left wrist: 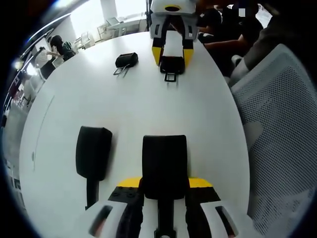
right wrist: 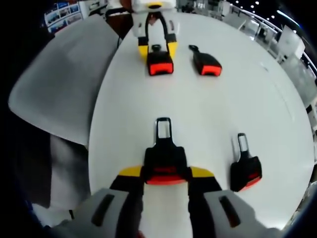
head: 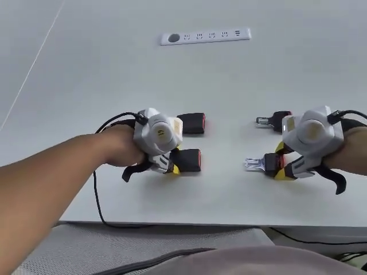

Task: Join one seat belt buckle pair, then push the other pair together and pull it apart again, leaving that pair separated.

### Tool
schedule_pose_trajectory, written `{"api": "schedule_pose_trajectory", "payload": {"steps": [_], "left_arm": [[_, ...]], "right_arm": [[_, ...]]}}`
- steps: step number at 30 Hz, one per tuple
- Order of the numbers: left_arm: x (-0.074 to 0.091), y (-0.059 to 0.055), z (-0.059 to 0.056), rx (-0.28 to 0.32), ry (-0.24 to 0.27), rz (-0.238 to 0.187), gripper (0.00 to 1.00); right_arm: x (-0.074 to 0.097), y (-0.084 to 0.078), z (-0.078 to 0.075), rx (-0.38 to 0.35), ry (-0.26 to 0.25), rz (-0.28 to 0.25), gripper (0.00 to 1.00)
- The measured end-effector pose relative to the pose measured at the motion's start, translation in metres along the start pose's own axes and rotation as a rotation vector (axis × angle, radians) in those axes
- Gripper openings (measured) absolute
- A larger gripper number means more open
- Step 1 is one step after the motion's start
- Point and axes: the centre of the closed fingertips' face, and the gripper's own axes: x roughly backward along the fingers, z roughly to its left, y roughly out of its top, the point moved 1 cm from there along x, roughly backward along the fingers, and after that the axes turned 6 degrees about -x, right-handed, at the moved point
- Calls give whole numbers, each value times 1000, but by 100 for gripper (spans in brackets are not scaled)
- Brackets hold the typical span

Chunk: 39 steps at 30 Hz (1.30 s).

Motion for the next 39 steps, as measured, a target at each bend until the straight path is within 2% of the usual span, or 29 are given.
{"api": "schedule_pose_trajectory", "payload": {"steps": [9,23,39], "left_arm": [[0,0,0,4,-2,3,33],[0,0,1,-3,-9,9,33],[-1,0,0,-13,-19,29,32]], "right_arm": [[-14,30,4,24,-9,-35,33],[-31,63,4,43,-4,-73,32],[-45,85,5,53,0,-72,32]]}}
